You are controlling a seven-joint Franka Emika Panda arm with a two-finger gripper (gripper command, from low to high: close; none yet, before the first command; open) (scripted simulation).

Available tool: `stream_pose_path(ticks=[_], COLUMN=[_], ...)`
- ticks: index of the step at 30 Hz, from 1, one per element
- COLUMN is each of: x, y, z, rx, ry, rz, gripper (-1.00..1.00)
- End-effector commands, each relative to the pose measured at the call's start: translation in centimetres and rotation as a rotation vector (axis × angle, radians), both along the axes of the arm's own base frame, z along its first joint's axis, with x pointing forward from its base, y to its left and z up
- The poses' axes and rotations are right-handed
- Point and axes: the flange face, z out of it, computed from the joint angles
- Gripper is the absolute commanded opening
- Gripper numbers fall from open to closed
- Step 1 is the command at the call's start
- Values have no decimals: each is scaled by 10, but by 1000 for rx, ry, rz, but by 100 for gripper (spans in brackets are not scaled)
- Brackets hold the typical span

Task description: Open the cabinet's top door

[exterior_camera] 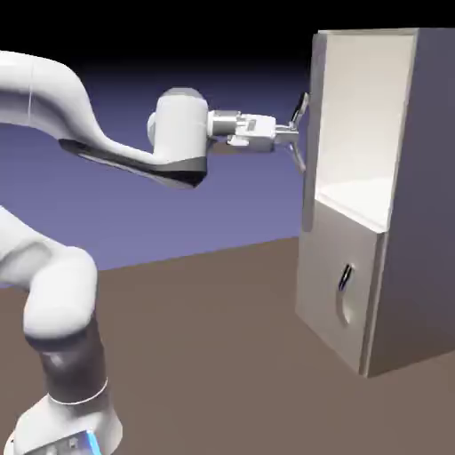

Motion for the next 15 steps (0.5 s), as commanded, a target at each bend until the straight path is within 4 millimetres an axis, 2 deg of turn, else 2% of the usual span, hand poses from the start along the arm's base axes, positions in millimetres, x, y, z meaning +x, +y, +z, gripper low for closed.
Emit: stream_pose_path(ticks=[1, 8, 15], x=[-3, -20, -27], y=[7, 55, 104], z=[0, 0, 0], rx=[0, 0, 0], ry=[0, 0, 0], rz=[-24, -211, -393], gripper=[-100, -100, -100])
